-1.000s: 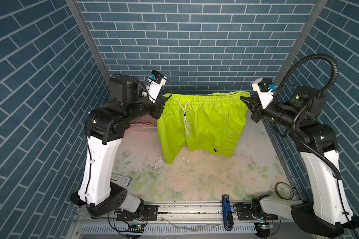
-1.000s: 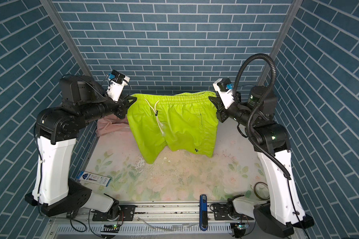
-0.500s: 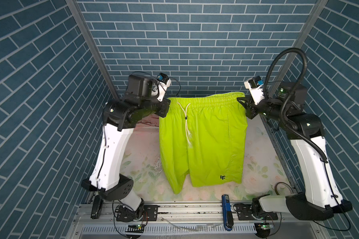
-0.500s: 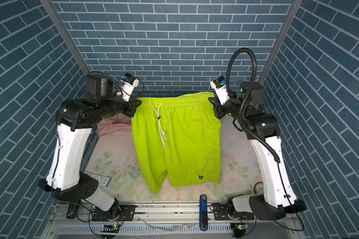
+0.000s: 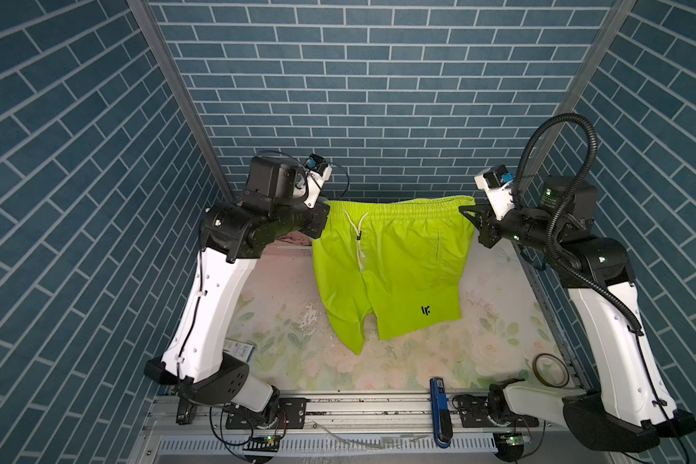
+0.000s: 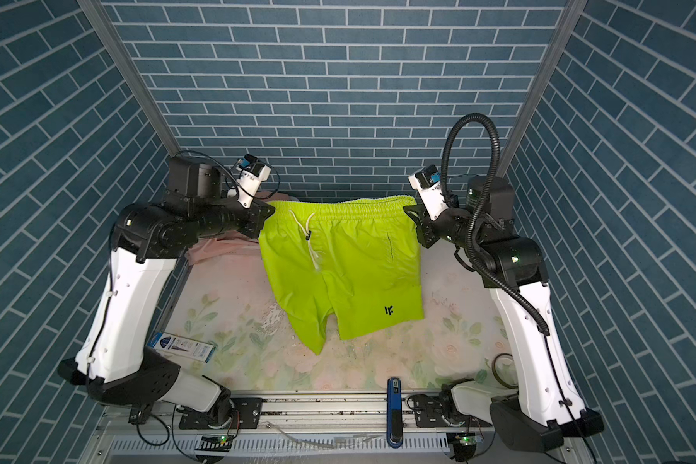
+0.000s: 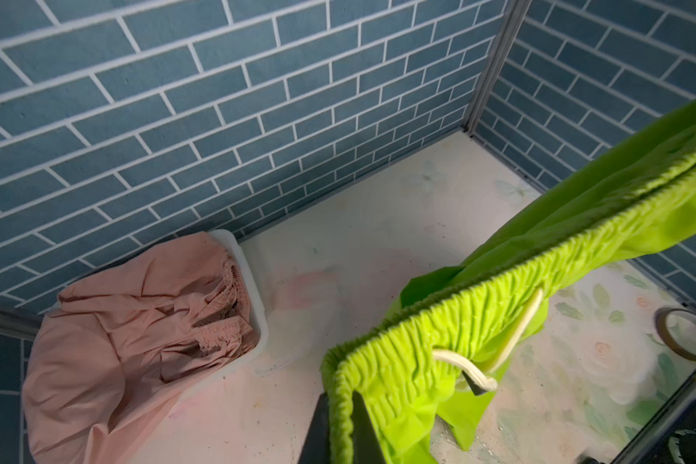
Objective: Fold and stack the shorts
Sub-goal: 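Lower the hanging shorts flat onto the table with both grippers and release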
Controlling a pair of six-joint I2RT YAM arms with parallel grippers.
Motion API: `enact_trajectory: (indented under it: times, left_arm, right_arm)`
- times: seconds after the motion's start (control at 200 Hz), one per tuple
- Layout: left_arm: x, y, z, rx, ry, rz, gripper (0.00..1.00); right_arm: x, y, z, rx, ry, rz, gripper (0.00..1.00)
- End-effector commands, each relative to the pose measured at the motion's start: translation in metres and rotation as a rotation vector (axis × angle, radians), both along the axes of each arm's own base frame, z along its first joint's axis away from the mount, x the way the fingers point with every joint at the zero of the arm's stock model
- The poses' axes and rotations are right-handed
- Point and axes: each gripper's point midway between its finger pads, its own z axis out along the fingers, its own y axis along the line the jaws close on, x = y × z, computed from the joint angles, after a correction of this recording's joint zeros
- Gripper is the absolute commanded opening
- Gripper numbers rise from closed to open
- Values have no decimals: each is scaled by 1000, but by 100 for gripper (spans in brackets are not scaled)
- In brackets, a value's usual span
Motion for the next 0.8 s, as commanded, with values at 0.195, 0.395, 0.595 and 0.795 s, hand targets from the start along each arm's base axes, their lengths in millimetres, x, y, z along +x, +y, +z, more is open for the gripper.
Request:
enact_trajectory:
  times: [0.195, 0.395, 0.595, 0.795]
  left_arm:
    - [-33, 30, -2, 19, 37, 65, 0]
    - [42, 12, -48, 104, 127, 142, 0]
    - [140, -6, -101, 227, 180, 232, 0]
    - [226, -20, -168, 157, 196, 298, 0]
  right_arm:
    - [-23, -28, 24, 70, -32, -122, 0]
    - [75, -37, -35, -84, 107, -264, 0]
    - [181, -45, -91, -113, 204, -315, 0]
    - [286, -33, -169, -124, 225, -331, 0]
